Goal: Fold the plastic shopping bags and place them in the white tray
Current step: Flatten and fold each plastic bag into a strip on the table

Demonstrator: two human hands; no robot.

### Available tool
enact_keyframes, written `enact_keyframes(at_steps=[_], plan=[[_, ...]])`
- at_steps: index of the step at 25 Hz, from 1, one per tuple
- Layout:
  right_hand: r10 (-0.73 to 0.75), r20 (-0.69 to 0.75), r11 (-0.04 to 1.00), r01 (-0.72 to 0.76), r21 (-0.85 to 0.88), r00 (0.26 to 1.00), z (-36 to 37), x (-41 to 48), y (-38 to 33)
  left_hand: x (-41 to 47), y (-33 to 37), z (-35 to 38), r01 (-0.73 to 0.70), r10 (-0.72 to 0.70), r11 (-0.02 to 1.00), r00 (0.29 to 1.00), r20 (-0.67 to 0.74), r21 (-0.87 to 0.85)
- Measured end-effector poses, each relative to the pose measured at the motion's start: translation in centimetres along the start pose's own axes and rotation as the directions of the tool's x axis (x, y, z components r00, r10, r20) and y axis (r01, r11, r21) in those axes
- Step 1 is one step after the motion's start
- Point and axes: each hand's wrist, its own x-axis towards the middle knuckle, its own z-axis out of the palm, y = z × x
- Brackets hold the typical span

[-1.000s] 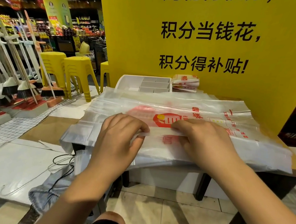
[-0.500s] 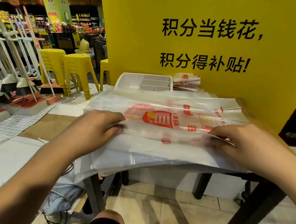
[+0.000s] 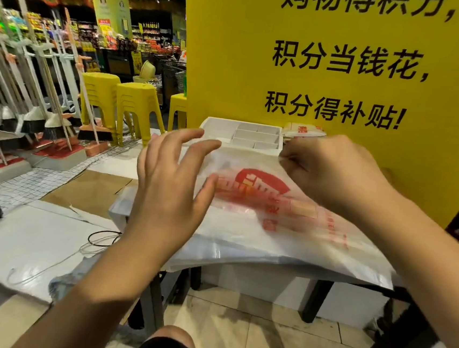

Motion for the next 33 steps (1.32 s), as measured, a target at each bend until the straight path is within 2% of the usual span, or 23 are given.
enact_keyframes(at_steps=[2, 4, 6, 9, 11, 15, 18, 20, 23, 26, 28, 30, 33], plan=[[0.064, -0.064, 0.993, -0.056, 0.108, 0.996, -3.1, 2.7, -0.2, -0.9, 3.0, -0.8, -0.046, 0.035, 0.994, 0.994, -0.103, -0.101], [0.135, -0.111, 0.959, -0.102, 0.263, 0.985, -5.8, 5.4, -0.4, -1.7, 6.2, -0.5, -0.071, 0.061, 0.961, 0.997, -0.046, -0.267], [0.214, -0.193, 0.907, -0.122, 0.403, 0.958, -7.6, 7.8, -0.3, -2.1, 9.3, 0.6, -0.024, 0.049, 0.923, 0.997, 0.056, -0.384], [0.379, -0.336, 0.727, -0.053, 0.685, 0.862, -9.2, 9.0, -0.3, -1.9, 13.4, 2.0, 0.121, -0.059, 0.892, 0.986, 0.154, -0.435], [0.503, -0.365, 0.619, -0.032, 0.785, 0.783, -9.5, 8.3, 0.4, -0.9, 14.6, 2.7, 0.157, -0.115, 0.907, 0.985, 0.129, -0.39], [0.738, -0.194, 0.247, 0.008, 0.969, 0.646, -8.1, 5.0, 3.1, 0.7, 12.4, 3.0, 0.064, -0.093, 0.943, 0.993, -0.073, -0.326], [0.805, -0.027, 0.158, -0.169, 0.973, 0.593, -5.2, 0.8, 4.2, 0.9, 7.7, 2.7, 0.011, -0.054, 0.965, 0.986, -0.158, -0.262], [0.79, 0.141, 0.067, -0.313, 0.948, 0.597, -2.9, -2.6, 4.0, 0.5, 4.5, 2.2, 0.009, -0.041, 0.978, 0.988, -0.148, -0.21], [0.693, 0.385, -0.101, -0.447, 0.889, 0.609, -0.2, -6.8, 2.7, -0.4, 1.1, 1.6, 0.022, -0.028, 0.994, 0.998, -0.052, -0.107], [0.539, 0.597, -0.299, -0.528, 0.795, 0.594, 0.8, -9.2, 1.0, -1.1, -0.9, 1.5, 0.068, -0.068, 0.998, 0.996, 0.051, 0.003], [0.424, 0.701, -0.39, -0.583, 0.712, 0.573, 1.2, -10.1, 0.5, -1.6, -1.3, 1.5, 0.106, -0.115, 0.992, 0.985, 0.13, 0.075], [0.325, 0.768, -0.475, -0.608, 0.637, 0.551, 1.7, -10.5, 0.2, -2.3, -0.8, 1.7, 0.027, -0.046, 0.995, 0.977, 0.208, 0.094], [0.282, 0.794, -0.515, -0.614, 0.599, 0.538, 2.0, -10.8, 0.4, -2.3, 1.1, 2.8, -0.215, 0.199, 0.977, 0.926, 0.321, 0.012]])
